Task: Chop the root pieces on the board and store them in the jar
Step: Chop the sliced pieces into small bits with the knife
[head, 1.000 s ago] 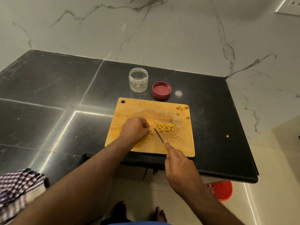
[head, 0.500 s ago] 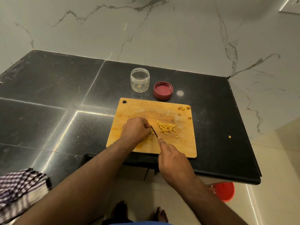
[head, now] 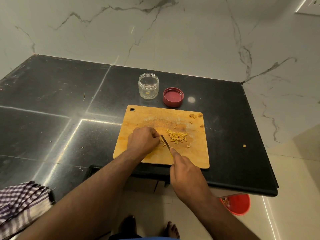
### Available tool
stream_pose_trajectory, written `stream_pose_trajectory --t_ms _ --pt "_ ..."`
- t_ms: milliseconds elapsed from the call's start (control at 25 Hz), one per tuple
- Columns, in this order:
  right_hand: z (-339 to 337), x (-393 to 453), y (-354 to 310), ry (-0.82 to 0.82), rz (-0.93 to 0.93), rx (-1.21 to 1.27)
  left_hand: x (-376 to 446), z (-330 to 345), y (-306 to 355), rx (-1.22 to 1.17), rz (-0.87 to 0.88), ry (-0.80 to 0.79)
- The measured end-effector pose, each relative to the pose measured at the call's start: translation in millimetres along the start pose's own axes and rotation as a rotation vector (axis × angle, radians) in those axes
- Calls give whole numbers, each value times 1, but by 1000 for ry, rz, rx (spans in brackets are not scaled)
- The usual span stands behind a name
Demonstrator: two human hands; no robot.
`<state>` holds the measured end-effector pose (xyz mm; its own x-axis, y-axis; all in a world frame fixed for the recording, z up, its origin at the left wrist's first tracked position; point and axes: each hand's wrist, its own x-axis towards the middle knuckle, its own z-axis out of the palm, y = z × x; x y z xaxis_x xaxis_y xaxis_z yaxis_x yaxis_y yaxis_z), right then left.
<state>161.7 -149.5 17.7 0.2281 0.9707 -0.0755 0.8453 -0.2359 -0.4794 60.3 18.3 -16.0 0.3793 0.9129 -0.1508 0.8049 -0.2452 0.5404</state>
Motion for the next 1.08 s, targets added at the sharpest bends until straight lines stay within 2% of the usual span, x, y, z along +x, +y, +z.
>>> stream_pose_trajectory --t_ms 200,400,640,1080 --pt "9 13 -1 -26 -2 -63 0 0 3 1 -11 4" --pt "6 -10 2 -49 -4 -37 1 0 1 -8 -10 6" --pt "-1 -16 1 28 7 -4 0 1 -1 0 -18 23" --pt "10 5 -2 -33 -8 -53 0 4 -3 14 -31 32"
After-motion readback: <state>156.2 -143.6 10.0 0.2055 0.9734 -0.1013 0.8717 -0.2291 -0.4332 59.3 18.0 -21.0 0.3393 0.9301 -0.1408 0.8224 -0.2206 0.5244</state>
